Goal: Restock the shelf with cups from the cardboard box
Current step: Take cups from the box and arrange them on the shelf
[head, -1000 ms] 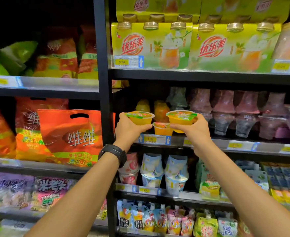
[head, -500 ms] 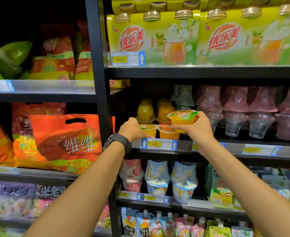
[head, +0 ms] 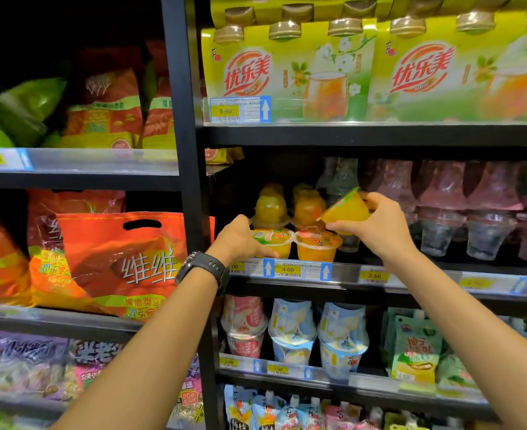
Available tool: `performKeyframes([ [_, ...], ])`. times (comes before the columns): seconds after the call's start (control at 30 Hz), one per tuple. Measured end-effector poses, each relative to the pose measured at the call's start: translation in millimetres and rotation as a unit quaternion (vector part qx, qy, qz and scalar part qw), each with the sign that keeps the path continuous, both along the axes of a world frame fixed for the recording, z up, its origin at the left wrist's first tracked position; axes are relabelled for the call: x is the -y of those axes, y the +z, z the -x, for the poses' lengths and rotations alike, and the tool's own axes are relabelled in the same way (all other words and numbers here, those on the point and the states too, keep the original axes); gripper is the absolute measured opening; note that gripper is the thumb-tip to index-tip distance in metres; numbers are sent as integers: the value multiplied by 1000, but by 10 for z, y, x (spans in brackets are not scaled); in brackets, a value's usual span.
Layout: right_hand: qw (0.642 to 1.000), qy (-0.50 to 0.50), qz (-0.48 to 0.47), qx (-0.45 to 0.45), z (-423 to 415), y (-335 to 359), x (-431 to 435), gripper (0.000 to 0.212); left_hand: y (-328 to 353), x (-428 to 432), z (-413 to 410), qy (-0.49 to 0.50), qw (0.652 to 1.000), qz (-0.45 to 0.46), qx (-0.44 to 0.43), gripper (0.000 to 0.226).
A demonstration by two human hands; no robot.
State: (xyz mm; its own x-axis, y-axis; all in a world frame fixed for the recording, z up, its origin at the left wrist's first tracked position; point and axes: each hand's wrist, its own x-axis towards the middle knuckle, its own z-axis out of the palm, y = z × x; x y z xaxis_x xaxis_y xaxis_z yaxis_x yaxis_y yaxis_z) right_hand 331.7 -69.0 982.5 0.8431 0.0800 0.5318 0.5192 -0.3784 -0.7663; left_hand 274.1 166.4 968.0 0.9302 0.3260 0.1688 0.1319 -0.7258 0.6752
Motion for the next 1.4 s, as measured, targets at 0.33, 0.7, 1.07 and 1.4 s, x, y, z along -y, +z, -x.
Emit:
performKeyframes([
  [0.33, 942, -25, 331, 38, 28, 486, -269, 74, -62, -3, -20, 0, 1000, 0, 25, 97],
  [0.7, 910, -3, 414, 6, -121, 352, -519, 81, -113, 9, 32, 10, 999, -32, 39, 95],
  [1.07, 990, -5, 142, -19, -29, -75, -380, 84, -106, 52, 38, 16, 999, -33, 33, 93],
  [1.4, 995, 4, 100, 10, 2, -183, -360, 78, -67, 76, 86, 12, 999, -33, 29, 92],
])
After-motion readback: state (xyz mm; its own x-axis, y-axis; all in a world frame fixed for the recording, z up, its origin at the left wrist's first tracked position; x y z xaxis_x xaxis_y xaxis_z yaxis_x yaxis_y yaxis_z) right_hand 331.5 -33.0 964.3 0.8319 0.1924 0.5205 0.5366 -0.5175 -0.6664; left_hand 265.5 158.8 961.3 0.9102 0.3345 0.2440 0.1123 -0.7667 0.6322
